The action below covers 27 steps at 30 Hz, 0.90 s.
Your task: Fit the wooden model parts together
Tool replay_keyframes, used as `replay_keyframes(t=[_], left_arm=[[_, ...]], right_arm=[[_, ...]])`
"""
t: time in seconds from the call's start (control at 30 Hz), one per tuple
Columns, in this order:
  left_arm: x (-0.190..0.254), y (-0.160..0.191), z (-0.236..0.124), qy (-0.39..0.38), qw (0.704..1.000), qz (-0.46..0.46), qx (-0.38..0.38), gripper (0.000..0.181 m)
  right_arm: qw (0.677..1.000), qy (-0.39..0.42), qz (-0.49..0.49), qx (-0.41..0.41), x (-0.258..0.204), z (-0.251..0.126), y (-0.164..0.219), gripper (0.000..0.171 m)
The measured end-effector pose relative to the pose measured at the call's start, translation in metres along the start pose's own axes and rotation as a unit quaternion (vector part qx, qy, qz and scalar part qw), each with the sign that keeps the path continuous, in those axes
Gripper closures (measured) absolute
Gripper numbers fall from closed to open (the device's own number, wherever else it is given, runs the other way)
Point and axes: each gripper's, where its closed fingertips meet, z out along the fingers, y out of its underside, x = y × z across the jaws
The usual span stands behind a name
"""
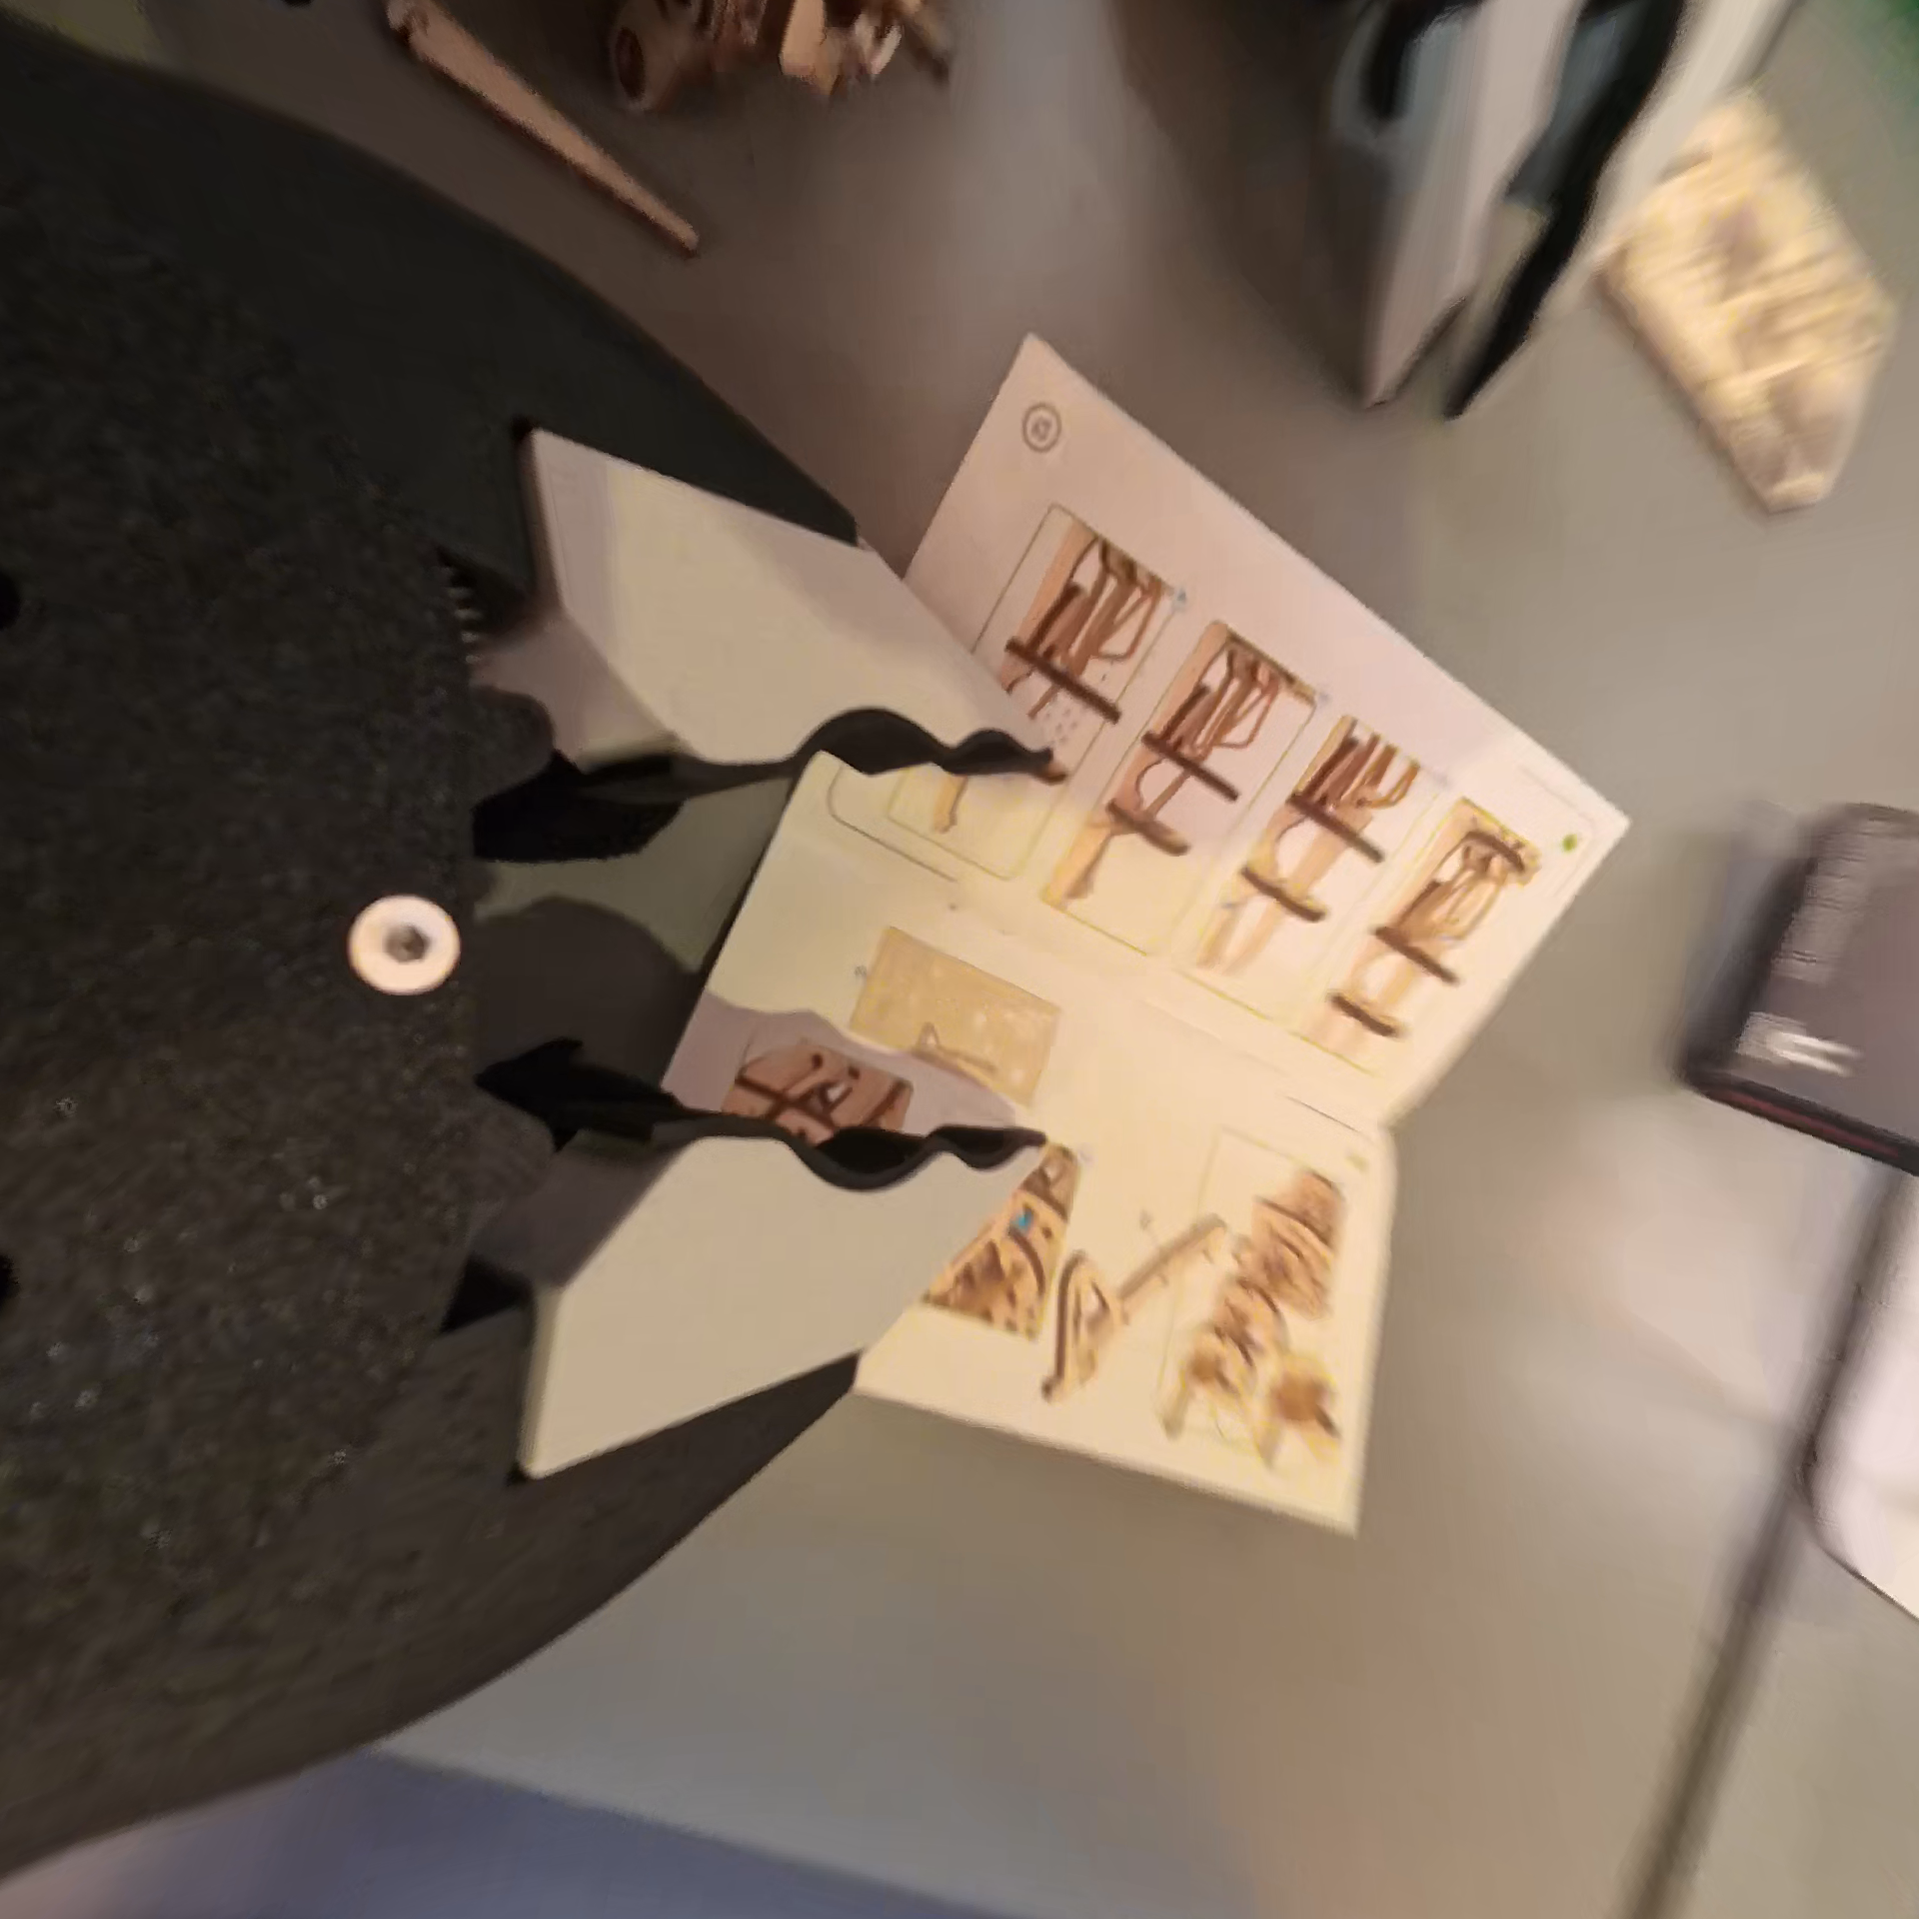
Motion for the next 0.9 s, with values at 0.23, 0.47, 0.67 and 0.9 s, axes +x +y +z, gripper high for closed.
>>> replay_keyframes(t=[0.23,0.47,0.67,0.9], left_arm=[[0.001,0.000,0.000,0.001,1.000,0.003,0.000,0.155],[0.002,0.000,0.000,0.003,1.000,0.007,0.000,0.156],[0.003,0.000,-0.001,0.003,1.000,0.014,0.000,0.158],[0.003,0.000,0.001,0.003,1.000,0.012,0.000,0.158]], right_arm=[[0.997,0.053,-0.006,0.048,0.016,-0.032,0.001,0.113],[0.996,0.079,-0.031,0.014,0.025,-0.055,0.006,0.107],[0.998,0.063,-0.009,-0.008,0.025,-0.057,0.014,0.112],[0.998,0.054,-0.031,-0.005,0.017,-0.056,0.012,0.114]])
